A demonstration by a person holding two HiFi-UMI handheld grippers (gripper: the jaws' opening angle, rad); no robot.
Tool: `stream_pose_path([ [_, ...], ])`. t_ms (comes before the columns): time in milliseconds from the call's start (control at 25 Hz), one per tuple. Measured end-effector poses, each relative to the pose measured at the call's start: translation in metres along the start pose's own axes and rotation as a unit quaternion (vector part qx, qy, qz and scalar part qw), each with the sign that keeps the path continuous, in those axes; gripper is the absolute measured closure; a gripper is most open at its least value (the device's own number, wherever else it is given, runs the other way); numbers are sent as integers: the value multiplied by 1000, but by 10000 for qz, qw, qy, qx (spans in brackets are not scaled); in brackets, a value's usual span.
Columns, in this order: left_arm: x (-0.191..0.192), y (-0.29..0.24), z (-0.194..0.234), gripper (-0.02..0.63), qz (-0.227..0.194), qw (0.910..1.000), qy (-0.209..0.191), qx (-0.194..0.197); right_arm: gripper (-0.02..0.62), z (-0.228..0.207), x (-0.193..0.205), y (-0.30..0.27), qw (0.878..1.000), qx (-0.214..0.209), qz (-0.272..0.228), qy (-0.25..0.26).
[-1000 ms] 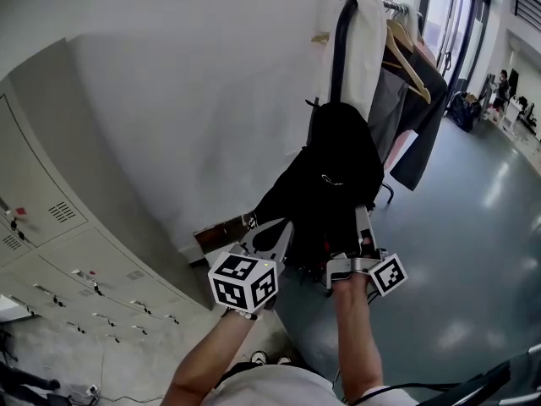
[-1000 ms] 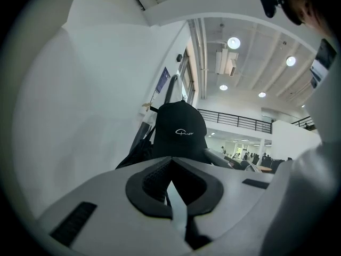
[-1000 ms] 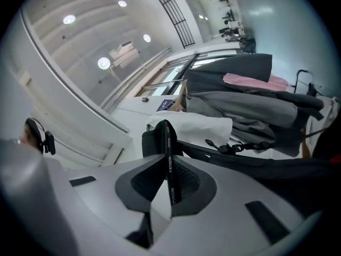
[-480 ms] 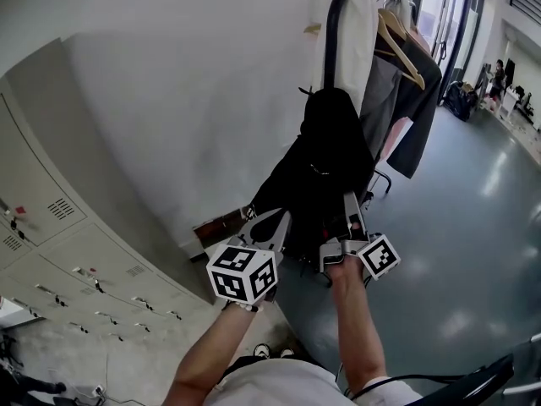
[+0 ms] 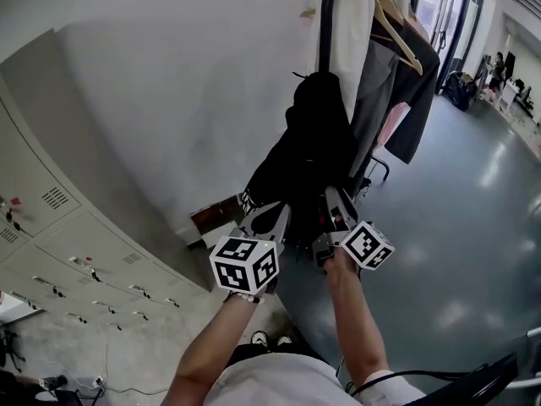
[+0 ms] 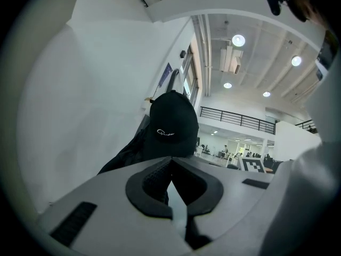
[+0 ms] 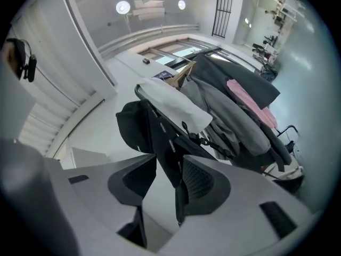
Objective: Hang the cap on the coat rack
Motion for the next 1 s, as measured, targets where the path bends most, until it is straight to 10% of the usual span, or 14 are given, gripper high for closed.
stream_pose_path([
  [240,29,7,5,603,171,9994,153,-271,459,-13,14,39,9982,169,472,323],
  [400,57,14,15,603,349,9981,206,-472,592,-27,34,58,9956,273,727,521],
  [1000,150,89,8,603,780,9963,314,-200,592,4,118,158,9845,-95,1351,1118],
])
Point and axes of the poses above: the fingertips, and each gripper's own axes: y backward along the fingers, z to its left, x out of its underside, the point moved 5 cm from there along y, backward along the fingers, and after that the axes turned 6 degrees about -z, right-handed, at the moved point
